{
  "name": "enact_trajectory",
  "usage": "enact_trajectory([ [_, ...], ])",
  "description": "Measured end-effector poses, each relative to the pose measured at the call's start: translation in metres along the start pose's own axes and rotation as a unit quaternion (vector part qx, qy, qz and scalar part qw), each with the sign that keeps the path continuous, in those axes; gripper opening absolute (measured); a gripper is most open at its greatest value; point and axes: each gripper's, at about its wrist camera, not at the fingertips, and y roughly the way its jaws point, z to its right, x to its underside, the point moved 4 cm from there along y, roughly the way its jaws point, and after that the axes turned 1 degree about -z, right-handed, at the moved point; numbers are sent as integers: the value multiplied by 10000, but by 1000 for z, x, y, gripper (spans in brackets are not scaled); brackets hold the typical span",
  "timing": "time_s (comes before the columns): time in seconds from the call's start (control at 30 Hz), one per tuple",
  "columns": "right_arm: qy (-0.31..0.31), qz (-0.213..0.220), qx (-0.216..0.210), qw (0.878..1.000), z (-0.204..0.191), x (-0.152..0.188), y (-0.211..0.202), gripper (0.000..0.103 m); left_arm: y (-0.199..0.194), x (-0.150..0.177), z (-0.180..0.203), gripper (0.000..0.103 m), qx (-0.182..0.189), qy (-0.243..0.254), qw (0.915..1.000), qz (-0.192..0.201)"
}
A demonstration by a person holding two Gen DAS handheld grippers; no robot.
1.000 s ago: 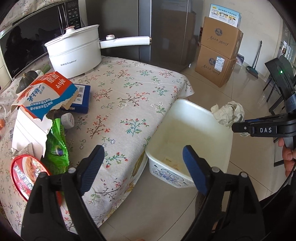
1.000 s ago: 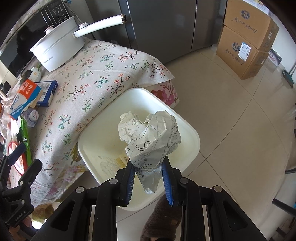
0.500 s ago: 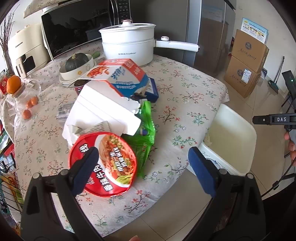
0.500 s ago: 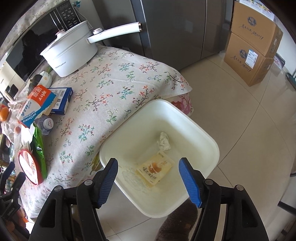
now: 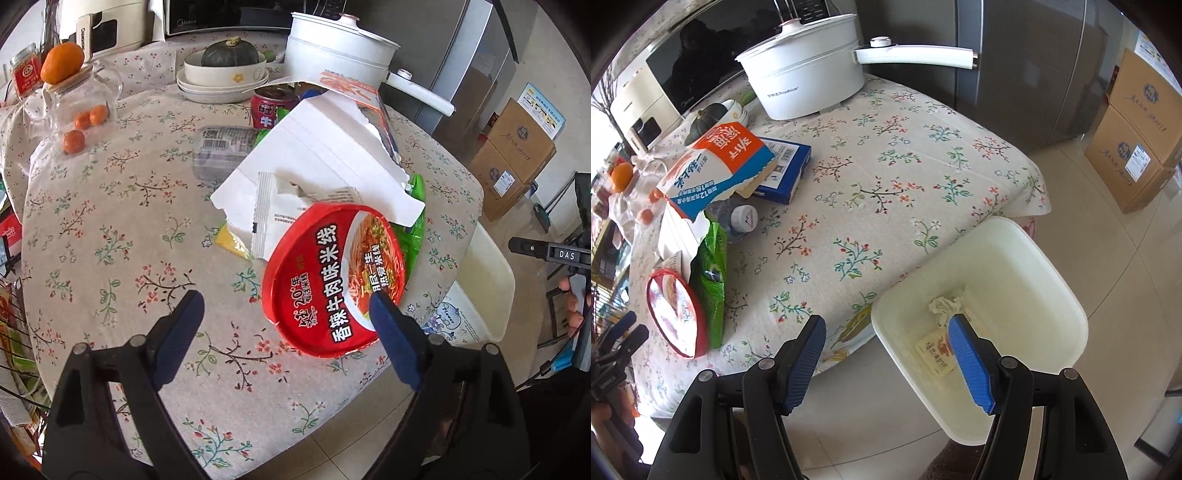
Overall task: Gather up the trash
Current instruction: 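Grasp the red noodle-cup lid by its rim with the left tool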
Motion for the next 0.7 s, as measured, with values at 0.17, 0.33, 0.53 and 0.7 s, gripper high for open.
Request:
enact_trajectory([
  [0.17, -127, -53, -62, 9999, -21, -5, 8, 71, 20, 2, -5, 62, 487, -181, 9985, -185],
  [0.33, -259, -61, -106, 9996, -39, -8, 11, 71, 30, 2, 3, 48, 618, -87, 9977, -259],
  [0.53, -338, -39, -88, 9994, -48, -8, 12, 70, 16, -2, 8, 23, 678, -133, 9976, -102],
  [0.7, -379, 7, -113, 9992, -55, -8, 9, 70, -11, -3, 16, 17, 804, -42, 9966, 144],
])
